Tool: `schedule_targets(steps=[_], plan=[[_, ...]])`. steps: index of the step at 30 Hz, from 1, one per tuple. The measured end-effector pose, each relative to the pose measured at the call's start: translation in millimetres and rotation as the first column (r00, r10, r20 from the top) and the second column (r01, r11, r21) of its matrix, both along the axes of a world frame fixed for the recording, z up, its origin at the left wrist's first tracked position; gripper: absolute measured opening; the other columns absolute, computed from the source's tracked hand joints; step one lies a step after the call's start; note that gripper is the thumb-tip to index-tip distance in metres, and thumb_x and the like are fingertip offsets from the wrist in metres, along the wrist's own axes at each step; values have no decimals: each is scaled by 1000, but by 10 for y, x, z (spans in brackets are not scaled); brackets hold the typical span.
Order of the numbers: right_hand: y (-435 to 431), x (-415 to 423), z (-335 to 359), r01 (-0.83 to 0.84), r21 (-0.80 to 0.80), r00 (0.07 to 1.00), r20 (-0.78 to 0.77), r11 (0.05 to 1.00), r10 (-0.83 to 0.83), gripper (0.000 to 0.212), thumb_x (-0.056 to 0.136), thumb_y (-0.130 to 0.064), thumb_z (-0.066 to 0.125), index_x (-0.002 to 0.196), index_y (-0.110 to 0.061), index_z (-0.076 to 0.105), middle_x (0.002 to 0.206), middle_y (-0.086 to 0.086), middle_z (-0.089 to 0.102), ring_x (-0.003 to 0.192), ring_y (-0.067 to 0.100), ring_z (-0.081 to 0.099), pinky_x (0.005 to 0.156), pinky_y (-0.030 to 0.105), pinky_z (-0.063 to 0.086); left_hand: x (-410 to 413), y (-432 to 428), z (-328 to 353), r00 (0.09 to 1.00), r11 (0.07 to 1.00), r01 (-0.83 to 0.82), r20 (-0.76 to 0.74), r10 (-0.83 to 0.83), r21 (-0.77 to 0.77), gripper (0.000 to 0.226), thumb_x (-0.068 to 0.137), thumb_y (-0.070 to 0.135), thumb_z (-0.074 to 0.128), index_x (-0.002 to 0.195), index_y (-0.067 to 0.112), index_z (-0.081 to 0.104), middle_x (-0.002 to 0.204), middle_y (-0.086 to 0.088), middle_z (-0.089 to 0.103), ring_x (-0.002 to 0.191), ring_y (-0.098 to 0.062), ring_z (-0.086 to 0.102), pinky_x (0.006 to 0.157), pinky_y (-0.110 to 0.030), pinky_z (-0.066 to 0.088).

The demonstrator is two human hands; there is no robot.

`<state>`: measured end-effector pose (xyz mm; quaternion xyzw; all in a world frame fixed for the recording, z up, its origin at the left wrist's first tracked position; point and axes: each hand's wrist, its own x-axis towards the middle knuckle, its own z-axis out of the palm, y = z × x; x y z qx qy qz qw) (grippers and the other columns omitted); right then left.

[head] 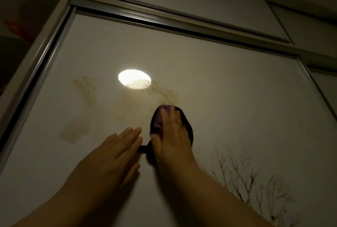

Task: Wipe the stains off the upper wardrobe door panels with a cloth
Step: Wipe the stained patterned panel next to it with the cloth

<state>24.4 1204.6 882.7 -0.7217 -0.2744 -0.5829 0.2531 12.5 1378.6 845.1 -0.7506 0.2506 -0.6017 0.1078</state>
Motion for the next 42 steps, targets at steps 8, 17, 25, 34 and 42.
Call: schedule_targets(steps=[8,17,25,34,42], plan=[[-763,69,-289,101,-261,994,65,960,-87,73,88,-41,47,140,-50,-3,153,-20,-4,138,2,6,115,29,9,3,88,-35,999,1000,-12,44,11,11,60,90,40,40,141,9,33,150,-8,27,138,-22,20,108,-40,17],[-189,36,522,77,148,996,25,986,-81,62,96,-28,40,148,-24,6,157,0,1,143,20,1,115,37,4,-133,278,101,989,999,-2,148,-4,38,59,94,48,24,135,9,40,145,-9,36,132,-21,30,104,-36,24],[-424,17,371,96,-26,986,136,995,-92,63,91,-29,53,144,-26,20,149,2,29,132,23,31,106,28,22,-272,738,287,979,994,-97,172,105,-52,69,94,55,12,131,5,45,140,-14,40,125,-28,40,95,-51,36],[240,-13,749,47,-37,981,192,998,-39,55,92,-26,46,142,-22,23,151,3,24,136,24,23,106,32,23,-282,837,402,980,996,-62,187,73,-67,69,92,55,21,132,4,47,142,-14,39,129,-28,36,96,-53,31],[-46,-29,890,137,-34,983,130,990,-131,60,91,-34,47,144,-26,20,153,4,21,134,29,30,110,40,24,-358,1001,478,988,995,-37,148,51,-92,70,92,57,21,133,5,44,142,-14,39,129,-29,34,96,-47,30]])
